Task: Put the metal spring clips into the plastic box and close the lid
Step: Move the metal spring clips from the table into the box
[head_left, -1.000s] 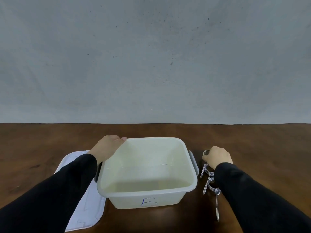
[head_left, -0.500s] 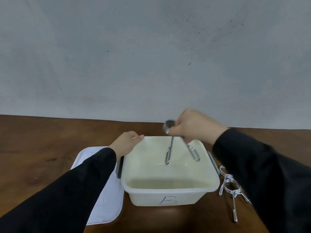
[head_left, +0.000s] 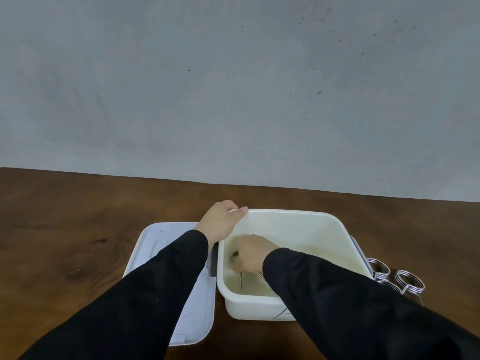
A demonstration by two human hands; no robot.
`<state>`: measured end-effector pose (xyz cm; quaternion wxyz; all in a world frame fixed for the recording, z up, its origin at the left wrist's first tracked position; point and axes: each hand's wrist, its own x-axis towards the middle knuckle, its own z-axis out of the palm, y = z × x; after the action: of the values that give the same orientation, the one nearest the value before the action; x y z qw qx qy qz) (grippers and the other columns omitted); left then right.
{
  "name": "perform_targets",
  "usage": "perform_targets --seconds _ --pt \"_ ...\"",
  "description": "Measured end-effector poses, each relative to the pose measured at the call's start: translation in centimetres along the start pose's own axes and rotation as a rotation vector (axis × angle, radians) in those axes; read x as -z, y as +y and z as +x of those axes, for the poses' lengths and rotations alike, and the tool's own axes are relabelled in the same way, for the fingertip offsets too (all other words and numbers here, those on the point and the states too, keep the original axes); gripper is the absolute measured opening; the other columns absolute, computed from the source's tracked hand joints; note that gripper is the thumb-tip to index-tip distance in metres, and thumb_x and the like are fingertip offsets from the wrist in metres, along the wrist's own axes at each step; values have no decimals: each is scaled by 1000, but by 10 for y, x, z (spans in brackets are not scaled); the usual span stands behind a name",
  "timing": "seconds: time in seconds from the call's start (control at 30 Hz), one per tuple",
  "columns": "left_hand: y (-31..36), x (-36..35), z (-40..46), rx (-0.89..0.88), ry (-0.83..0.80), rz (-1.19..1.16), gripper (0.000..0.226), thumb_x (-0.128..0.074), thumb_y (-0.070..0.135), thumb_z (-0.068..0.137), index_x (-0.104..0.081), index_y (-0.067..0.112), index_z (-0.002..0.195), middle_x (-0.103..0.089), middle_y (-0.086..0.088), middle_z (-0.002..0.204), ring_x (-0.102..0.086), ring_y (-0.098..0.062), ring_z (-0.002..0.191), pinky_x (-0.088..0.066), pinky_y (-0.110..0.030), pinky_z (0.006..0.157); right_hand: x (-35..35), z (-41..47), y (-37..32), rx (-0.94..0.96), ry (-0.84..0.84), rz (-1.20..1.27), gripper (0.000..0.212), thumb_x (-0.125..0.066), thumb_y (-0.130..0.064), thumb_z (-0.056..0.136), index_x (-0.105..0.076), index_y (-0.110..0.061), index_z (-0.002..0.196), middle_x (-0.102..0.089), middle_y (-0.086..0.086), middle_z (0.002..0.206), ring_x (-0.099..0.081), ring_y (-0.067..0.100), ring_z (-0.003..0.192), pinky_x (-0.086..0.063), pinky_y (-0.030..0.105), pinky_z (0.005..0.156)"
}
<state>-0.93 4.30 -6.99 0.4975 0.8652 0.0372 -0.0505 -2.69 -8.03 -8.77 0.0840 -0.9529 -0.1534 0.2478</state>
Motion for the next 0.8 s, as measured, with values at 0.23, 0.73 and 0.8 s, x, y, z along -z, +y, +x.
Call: perform_targets --seconds 0.23,0.73,0.8 --pt "2 0 -2 -10 11 11 38 -53 44 99 -65 9 107 -65 -5 109 -57 -20 99 -41 -29 75 -1 6 6 15 41 75 30 -69 -31 89 -68 -9 109 -67 8 95 -59 26 79 -46 31 69" --pt "2 0 4 -25 34 145 42 -56 48 96 -67 7 96 -67 -9 93 -55 -18 74 -39 -29 62 116 -95 206 -384 393 361 36 -56 -36 99 -65 -4 83 -66 7 67 -60 20 49 -56 32 59" --pt "3 1 5 -21 24 176 42 -55 49 96 -66 9 97 -65 -6 87 -55 -18 72 -39 -29 61 98 -106 238 -497 194 168 35 -57 -38 99 -68 -5 96 -75 10 85 -67 21 63 -58 34 70"
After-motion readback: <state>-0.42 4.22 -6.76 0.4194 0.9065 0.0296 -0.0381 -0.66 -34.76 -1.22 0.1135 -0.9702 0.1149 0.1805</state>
